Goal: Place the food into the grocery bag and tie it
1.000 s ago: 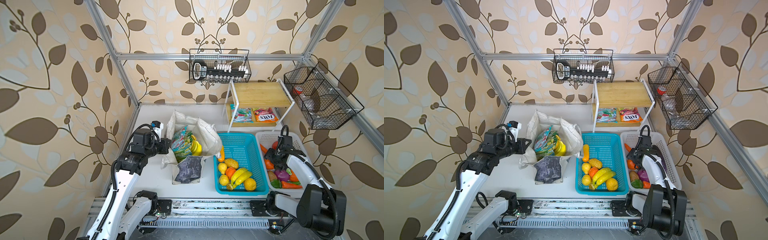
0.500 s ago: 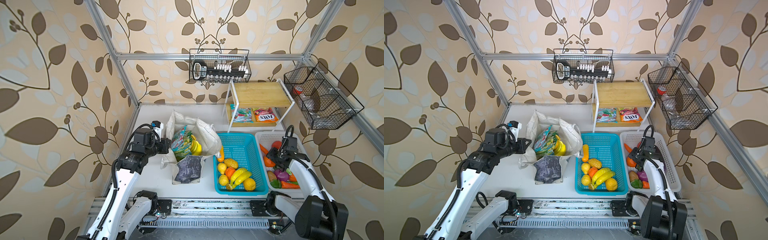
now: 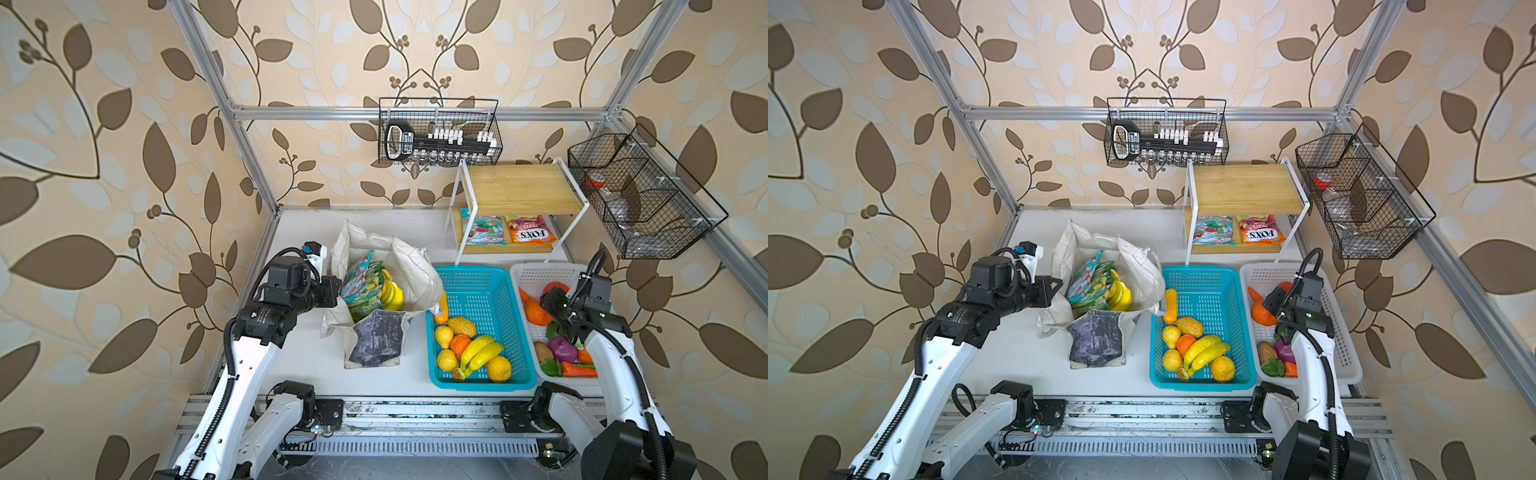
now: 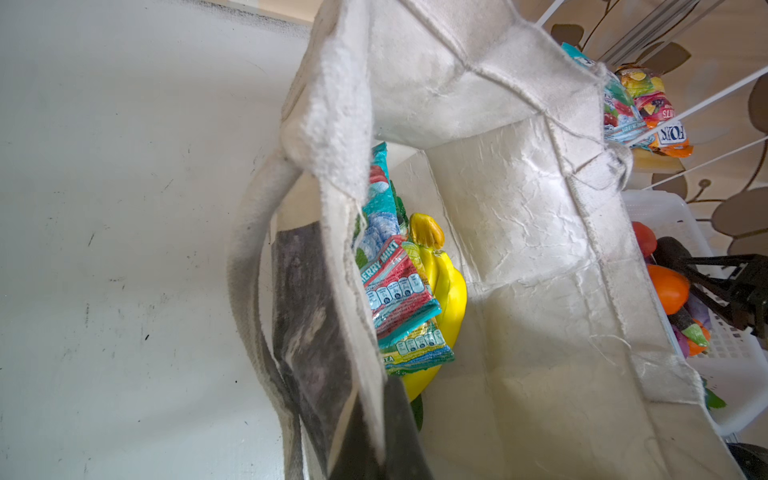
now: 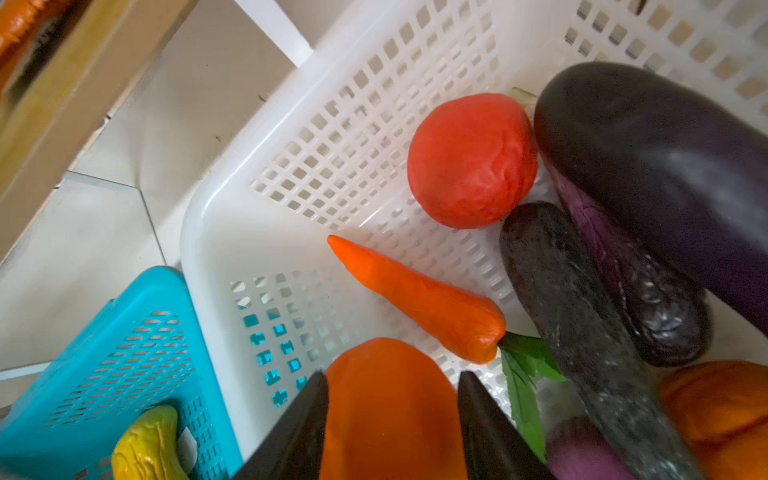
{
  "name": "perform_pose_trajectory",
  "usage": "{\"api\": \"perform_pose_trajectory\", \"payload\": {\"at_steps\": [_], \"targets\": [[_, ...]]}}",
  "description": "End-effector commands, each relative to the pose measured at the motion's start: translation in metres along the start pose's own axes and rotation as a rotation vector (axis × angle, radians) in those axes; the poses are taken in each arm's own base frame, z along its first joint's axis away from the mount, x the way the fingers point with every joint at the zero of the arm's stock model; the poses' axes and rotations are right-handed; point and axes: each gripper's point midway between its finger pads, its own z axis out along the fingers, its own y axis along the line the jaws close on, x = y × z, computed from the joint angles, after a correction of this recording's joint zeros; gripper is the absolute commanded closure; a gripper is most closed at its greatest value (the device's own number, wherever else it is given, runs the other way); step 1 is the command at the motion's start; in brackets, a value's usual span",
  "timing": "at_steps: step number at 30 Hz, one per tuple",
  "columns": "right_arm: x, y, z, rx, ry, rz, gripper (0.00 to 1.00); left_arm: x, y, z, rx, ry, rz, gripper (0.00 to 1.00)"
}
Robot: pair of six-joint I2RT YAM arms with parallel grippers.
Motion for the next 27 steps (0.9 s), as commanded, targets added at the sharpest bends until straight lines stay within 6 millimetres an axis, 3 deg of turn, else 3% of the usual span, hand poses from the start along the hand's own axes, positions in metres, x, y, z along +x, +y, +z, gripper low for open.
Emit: {"api": "perform_pose_trajectory", "payload": {"at_steps": [1, 7, 13, 18, 23, 27], "targets": [[-0.01, 0.011, 0.001, -0.045, -0.01, -0.001, 0.48, -0.003, -0.001, -0.002, -0.01, -0.005, 0.034, 1.0], [0.002, 0.001, 0.024, -0.009, 0.044, -0.011, 0.45, -0.003, -0.001, -0.002, -0.009, -0.003, 0.033, 1.0], [0.018, -0.023, 0.019, 0.11, 0.05, -0.028, 0.41, -0.001, -0.003, 0.0, 0.003, 0.009, 0.03, 1.0], [0.035, -0.021, 0.022, 0.225, 0.093, -0.128, 0.36, -0.002, -0.005, -0.002, 0.012, 0.003, 0.033, 1.0], [0.049, -0.026, 0.037, 0.242, 0.171, -0.112, 0.28, -0.004, -0.007, -0.005, 0.018, -0.011, 0.037, 1.0], [0.056, -0.026, 0.046, 0.203, 0.203, -0.077, 0.31, -0.003, -0.008, -0.005, 0.026, -0.011, 0.038, 1.0]]}}
